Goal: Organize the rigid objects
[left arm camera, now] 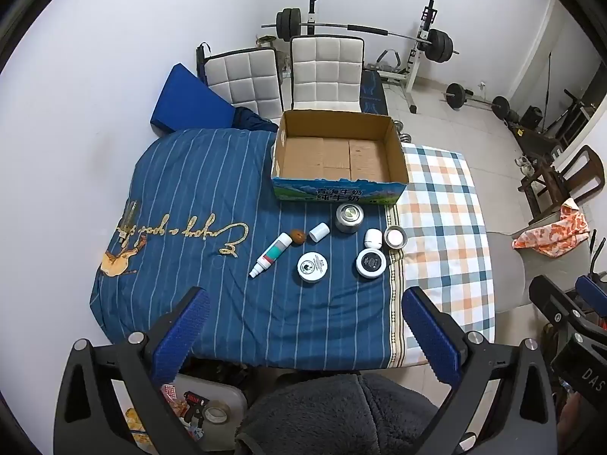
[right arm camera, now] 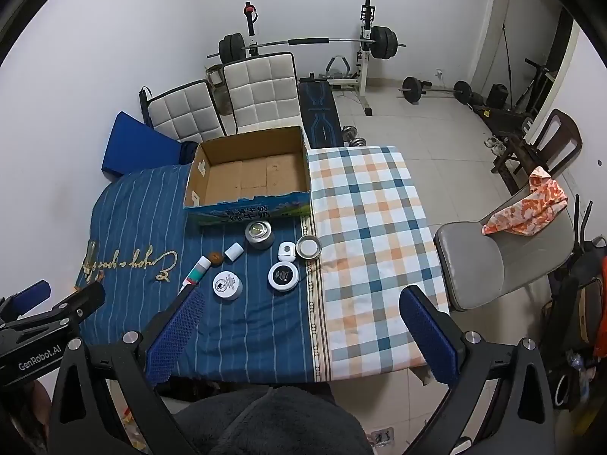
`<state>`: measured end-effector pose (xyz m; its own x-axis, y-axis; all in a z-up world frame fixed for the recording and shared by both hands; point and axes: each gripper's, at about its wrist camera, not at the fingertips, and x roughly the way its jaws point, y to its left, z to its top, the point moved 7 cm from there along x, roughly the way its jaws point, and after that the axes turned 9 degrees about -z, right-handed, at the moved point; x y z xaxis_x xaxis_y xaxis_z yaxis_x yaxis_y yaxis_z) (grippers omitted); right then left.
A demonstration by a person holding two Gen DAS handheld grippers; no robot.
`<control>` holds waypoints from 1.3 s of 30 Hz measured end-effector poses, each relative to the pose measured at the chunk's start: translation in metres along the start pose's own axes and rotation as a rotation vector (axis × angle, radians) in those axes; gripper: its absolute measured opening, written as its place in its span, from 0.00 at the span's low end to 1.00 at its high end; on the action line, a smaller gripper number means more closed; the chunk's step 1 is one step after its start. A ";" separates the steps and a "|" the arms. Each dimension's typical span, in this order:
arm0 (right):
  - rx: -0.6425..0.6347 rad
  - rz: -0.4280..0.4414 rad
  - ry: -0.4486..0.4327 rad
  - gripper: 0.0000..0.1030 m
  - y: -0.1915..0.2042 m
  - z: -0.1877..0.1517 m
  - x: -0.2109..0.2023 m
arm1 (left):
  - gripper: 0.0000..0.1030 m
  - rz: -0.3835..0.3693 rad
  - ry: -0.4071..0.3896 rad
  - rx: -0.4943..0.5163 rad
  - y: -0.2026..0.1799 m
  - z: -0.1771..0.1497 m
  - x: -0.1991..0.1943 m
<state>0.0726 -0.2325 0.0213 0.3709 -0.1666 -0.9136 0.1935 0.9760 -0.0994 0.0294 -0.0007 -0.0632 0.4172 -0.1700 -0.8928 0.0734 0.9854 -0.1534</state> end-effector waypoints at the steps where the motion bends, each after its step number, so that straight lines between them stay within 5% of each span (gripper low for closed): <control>1: 0.004 0.007 0.004 1.00 0.000 0.000 0.000 | 1.00 0.006 0.011 0.000 0.000 -0.001 0.000; 39: 0.018 -0.038 -0.052 1.00 -0.015 0.008 -0.012 | 1.00 0.002 -0.035 0.021 -0.014 0.005 -0.010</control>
<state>0.0726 -0.2463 0.0371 0.4096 -0.2108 -0.8876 0.2249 0.9662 -0.1258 0.0286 -0.0131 -0.0495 0.4485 -0.1683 -0.8778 0.0914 0.9856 -0.1423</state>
